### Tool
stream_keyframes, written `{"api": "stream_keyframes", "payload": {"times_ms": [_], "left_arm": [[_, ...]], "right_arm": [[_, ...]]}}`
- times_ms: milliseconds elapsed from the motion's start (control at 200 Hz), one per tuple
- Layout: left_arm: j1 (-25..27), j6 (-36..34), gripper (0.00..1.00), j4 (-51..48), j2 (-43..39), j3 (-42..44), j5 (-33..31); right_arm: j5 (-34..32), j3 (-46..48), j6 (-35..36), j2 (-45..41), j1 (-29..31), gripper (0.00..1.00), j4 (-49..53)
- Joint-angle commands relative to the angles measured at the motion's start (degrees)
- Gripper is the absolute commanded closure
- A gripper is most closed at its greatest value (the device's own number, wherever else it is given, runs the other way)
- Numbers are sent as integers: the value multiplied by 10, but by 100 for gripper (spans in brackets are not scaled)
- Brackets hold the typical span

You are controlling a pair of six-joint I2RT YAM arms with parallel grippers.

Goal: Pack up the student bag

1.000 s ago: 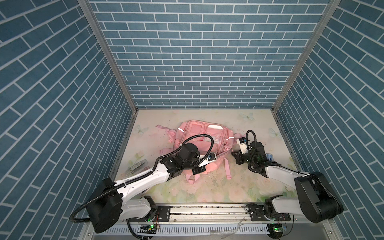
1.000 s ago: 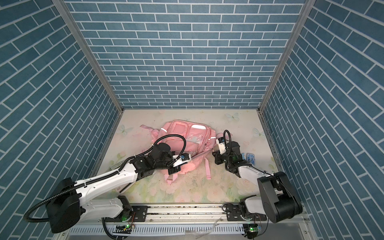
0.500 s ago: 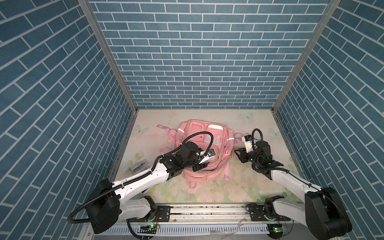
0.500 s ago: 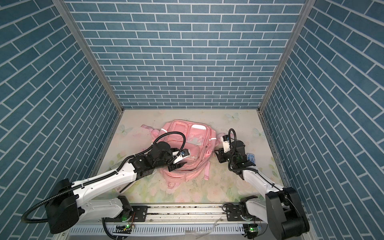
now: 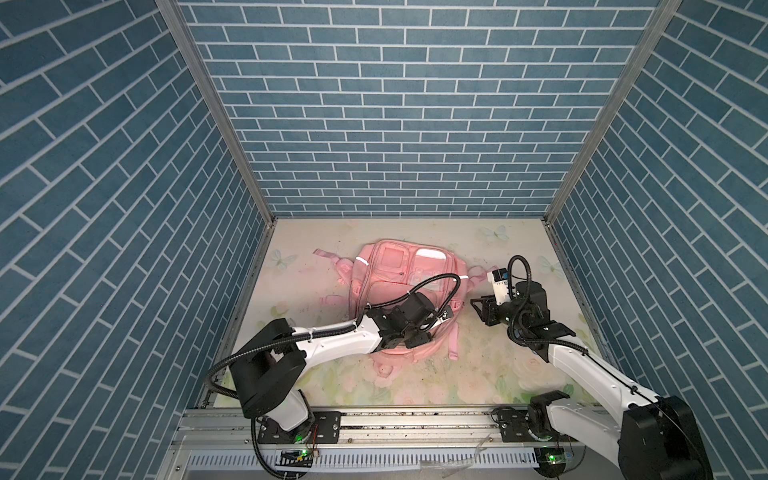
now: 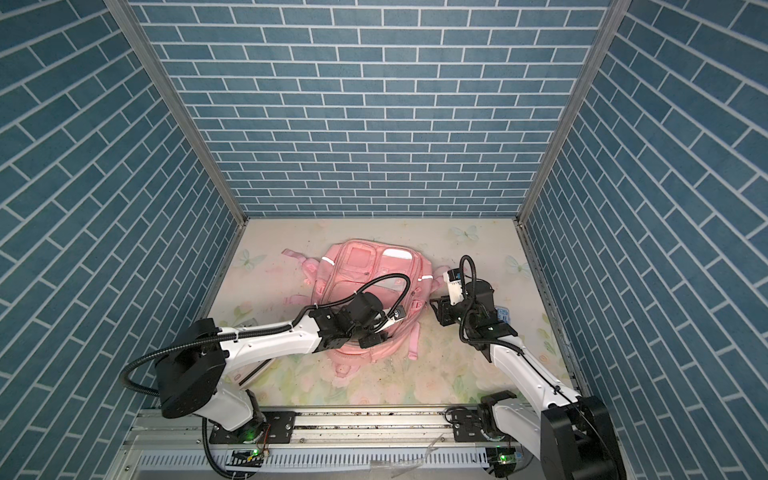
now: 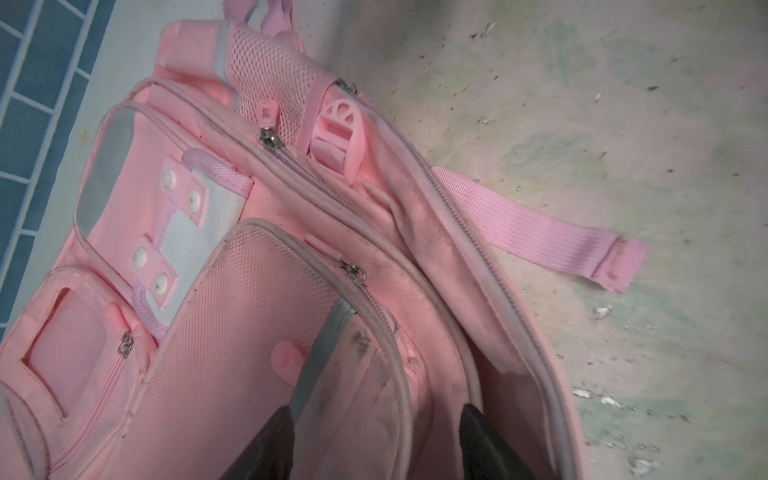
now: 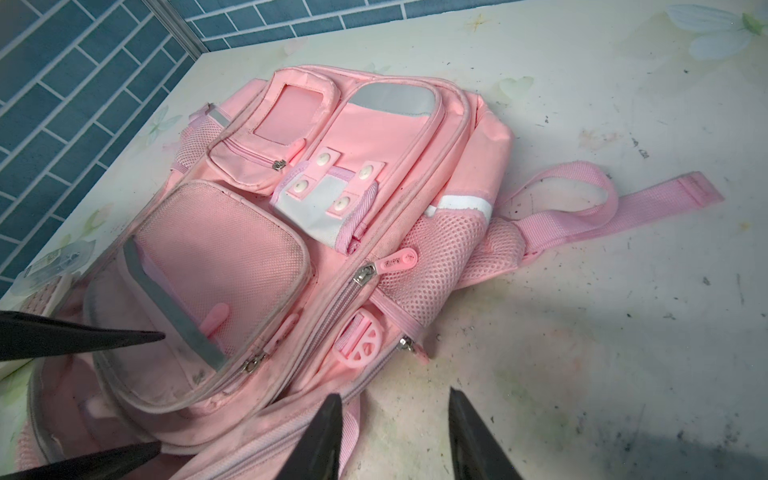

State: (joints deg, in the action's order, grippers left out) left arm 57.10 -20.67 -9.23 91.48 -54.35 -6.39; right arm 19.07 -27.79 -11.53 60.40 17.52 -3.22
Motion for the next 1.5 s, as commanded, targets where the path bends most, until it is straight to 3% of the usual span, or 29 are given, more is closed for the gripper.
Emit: {"api": "stream_keyframes", "payload": {"times_ms": [0, 175, 255, 290, 345, 430, 700, 975, 1130, 1255, 1490], "left_arm": [[15, 24, 35, -1, 30, -28, -63], [27, 53, 36, 10, 68, -39, -135], [29, 60, 44, 9, 74, -44, -174], [28, 65, 52, 7, 72, -45, -191], [29, 65, 81, 11, 60, -40, -204], [28, 56, 100, 29, 27, -22, -209], [14, 20, 100, 53, -73, -20, -175], [-42, 11, 100, 88, -163, -21, -95], [-86, -8, 100, 99, -206, -7, -10], [-106, -59, 100, 91, -236, 12, 60], [-167, -95, 100, 87, -275, 35, 158]], "right_arm": [[-8, -2, 14, -6, 0, 57, 4], [-2, -3, 18, 1, 0, 57, 1], [3, -6, 22, 5, 0, 57, 2], [5, -9, 23, 7, 0, 57, 4], [13, -13, 24, 9, 0, 58, 9], [45, -20, 25, 16, 0, 60, 6], [45, -64, -30, 54, 47, 60, -39], [24, -105, -36, 150, 111, 59, -88], [20, -122, 10, 183, 119, 59, -46], [15, -120, 69, 152, 115, 59, -24], [74, -80, 135, 102, 99, 57, -100]]}}
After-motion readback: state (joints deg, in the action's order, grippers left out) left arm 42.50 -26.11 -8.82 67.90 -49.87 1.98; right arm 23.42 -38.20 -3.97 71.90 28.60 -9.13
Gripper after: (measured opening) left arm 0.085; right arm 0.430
